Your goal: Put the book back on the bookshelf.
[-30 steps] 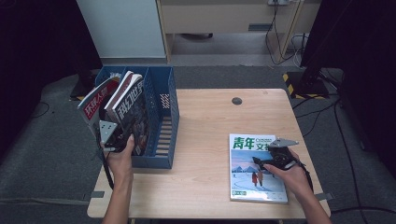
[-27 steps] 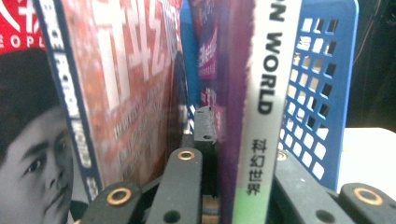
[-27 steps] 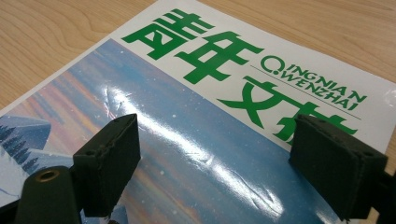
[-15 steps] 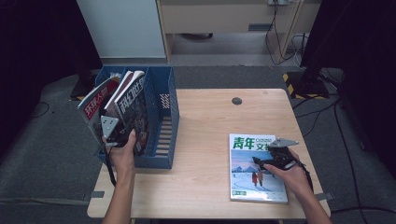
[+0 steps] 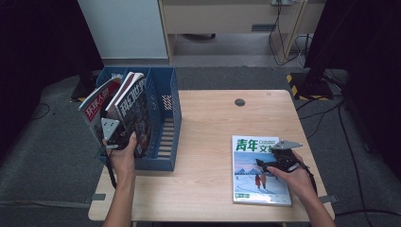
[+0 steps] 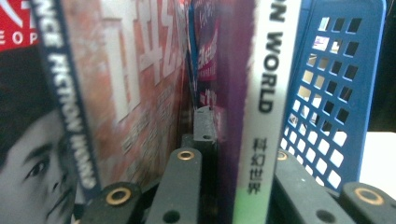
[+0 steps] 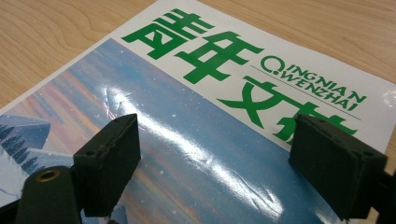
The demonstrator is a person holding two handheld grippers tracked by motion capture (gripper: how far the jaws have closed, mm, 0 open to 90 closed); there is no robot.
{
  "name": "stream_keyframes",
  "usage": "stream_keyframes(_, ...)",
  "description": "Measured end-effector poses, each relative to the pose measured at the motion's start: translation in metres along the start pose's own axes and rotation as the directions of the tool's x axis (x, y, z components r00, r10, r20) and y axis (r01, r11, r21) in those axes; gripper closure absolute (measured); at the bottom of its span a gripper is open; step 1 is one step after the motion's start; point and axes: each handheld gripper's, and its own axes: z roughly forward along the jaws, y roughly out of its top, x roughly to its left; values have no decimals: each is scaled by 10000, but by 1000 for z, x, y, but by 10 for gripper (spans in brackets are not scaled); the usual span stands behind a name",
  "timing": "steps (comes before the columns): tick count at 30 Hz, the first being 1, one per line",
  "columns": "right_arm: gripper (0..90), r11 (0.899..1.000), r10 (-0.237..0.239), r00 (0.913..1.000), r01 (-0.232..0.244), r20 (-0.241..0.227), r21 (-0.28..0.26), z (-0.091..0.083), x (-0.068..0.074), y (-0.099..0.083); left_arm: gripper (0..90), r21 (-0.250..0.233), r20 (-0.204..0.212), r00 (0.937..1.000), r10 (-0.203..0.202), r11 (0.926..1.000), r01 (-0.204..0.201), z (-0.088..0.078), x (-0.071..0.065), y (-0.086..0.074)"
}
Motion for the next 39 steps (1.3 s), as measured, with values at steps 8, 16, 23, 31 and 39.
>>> stream_keyframes(8, 159, 10000, -43, 10000, 43, 35, -17, 0, 1, 0, 813, 325, 29, 9997, 233, 9992, -234, -5, 1, -4)
stream_keyframes(16, 155, 10000, -48, 10000, 48, 43, -15, 1, 1, 0, 789, 420, 92, 9999, 71, 9991, -75, -3, 0, -4)
stream_keyframes(23, 152, 9999, -124, 9999, 124, 22, -20, 1, 1, -1, 758, 571, 83, 9995, 314, 9979, -319, 2, -6, -1)
stream_keyframes(31, 151, 9999, -101, 9999, 101, 6, -13, 1, 0, -1, 825, 473, 68, 9999, 126, 9988, -129, 2, -9, 3)
stream_keyframes(39, 152, 10000, -34, 10000, 34, -34, -3, 0, 0, -1, 827, 64, -190, 9988, 443, 9990, -442, 4, -13, 7)
